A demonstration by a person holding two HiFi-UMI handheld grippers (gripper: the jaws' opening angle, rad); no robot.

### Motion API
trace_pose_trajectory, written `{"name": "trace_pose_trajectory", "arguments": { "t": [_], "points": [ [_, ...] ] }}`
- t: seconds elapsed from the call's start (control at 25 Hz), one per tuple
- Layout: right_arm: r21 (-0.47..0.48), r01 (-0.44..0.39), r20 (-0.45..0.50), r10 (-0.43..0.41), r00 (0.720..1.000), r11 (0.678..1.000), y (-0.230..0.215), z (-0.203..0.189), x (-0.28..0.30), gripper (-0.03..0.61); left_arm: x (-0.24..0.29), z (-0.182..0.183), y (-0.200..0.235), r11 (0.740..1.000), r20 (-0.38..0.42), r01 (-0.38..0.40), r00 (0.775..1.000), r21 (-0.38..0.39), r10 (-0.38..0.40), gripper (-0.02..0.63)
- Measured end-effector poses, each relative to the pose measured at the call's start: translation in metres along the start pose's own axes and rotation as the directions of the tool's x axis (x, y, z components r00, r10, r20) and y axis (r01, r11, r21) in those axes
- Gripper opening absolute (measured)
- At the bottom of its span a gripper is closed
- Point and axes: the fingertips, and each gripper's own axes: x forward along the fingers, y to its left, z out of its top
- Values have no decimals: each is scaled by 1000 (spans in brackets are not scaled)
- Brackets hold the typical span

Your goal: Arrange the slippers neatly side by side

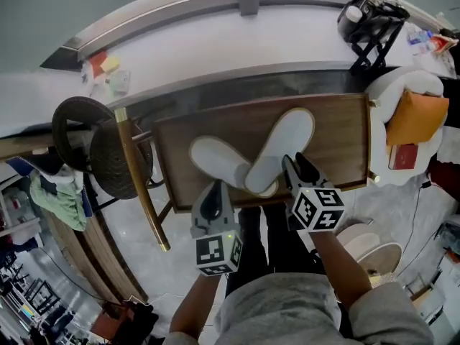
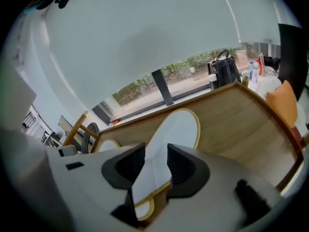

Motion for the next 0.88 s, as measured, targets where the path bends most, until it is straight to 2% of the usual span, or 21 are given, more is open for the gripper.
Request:
{"name": "trace_pose_trajectory", "arguments": {
  "t": [0.08,0.28,0.32,0.4,0.52,0.88],
  "points": [
    [21,14,-6,-14,1000,1000,-3,-4,8,140,6,-4,0,1000,-7,-2,1000,0,2,21],
    [-12,31,-12,-31,999,999,-2,-9,26,138,18,-8,-2,1000,-18,-2,1000,1,2,21],
    [-10,32,-16,-32,999,999,-2,-10,29,129,19,-7,-2,1000,-18,-3,1000,3,3,21],
    [-2,37,-21,-37,999,999,-4,-10,34,67,21,-6,-4,1000,-18,-4,1000,3,4,21],
    [6,41,-26,-40,999,999,-5,-11,36,43,23,-5,-5,1000,-20,1,1000,13,-1,21],
    [-127,22,8,-21,1000,992,-6,13,4,37,25,-3,-11,999,-23,19,1000,33,-19,21]
  ]
}}
